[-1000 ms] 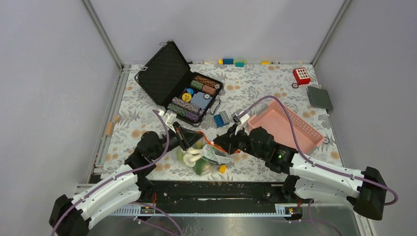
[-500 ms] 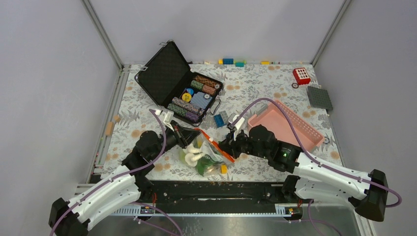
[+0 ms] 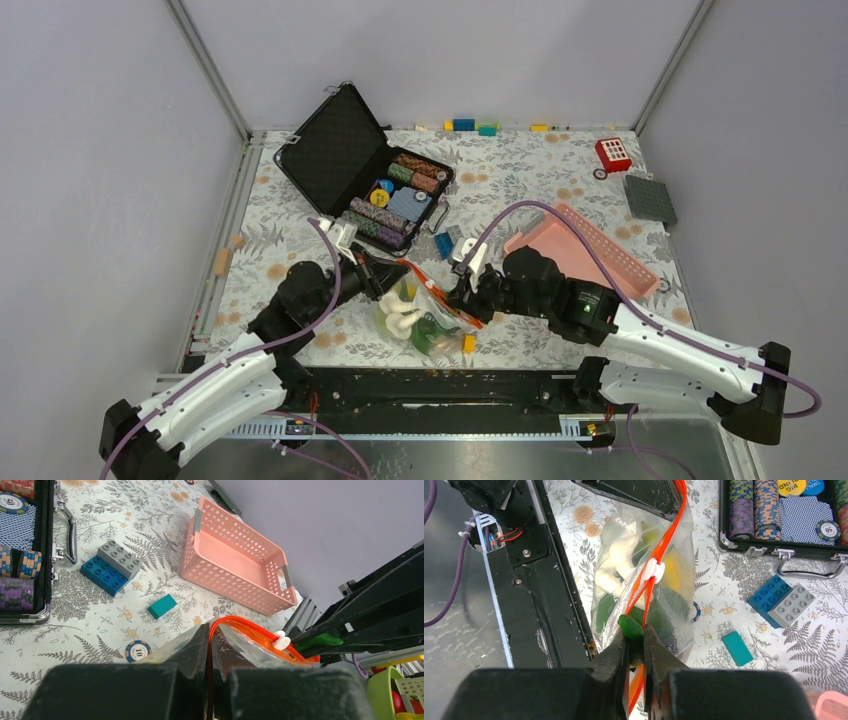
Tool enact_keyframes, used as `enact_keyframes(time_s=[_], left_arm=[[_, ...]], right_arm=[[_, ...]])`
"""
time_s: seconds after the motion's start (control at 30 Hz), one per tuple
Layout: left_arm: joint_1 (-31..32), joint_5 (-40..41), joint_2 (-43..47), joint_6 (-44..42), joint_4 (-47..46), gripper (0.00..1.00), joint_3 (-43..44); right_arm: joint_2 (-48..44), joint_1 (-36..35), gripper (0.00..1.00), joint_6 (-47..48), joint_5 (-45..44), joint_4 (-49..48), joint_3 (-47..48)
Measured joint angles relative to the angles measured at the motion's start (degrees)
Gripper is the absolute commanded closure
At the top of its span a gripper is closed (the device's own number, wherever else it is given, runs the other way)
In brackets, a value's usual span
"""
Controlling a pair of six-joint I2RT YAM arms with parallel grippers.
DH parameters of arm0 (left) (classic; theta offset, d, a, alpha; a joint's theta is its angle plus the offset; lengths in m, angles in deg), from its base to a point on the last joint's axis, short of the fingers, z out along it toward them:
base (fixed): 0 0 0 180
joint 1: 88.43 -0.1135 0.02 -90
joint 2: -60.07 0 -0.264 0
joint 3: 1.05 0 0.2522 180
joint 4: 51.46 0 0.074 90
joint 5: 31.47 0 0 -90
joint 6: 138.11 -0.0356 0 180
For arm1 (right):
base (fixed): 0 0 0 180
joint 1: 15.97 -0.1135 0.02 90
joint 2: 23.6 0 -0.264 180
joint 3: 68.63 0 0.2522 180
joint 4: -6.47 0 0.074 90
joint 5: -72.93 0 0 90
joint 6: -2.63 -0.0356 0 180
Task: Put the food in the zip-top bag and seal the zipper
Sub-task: Adjust the zipper food storage bag at the center of the board.
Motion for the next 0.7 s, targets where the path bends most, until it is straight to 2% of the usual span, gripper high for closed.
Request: enact_keyframes(time_s=[0.07, 0.17, 0.47, 0.6, 0.7], left_arm=[[0.0, 0.0, -0.13, -0.07, 0.22, 1.0, 0.02], [0.0, -0.31, -0.96, -0.11, 0.07, 1.0, 0.2], [0.0, -7.5, -1.57, -2.38, -2.71, 1.0, 0.2], [0.0, -11.78, -1.57, -3.74, -3.69, 1.0, 0.17], [0.0, -13.44, -1.53, -4.55, -3.91, 1.0, 0.17]], right_arm=[[-0.26, -0.04, 0.74, 0.37, 0.35, 0.76, 0.52], [-1.07, -0.07, 0.47, 0.48, 0.22, 1.92, 0.55], [-3.72, -0.44, 0.31, -4.92, -10.51, 5.01, 0.55], [-8.92, -0.5, 0.2, -8.74, -16.13, 5.14, 0.44], [-14.16, -0.55, 0.19, -11.43, -20.17, 4.96, -0.31]])
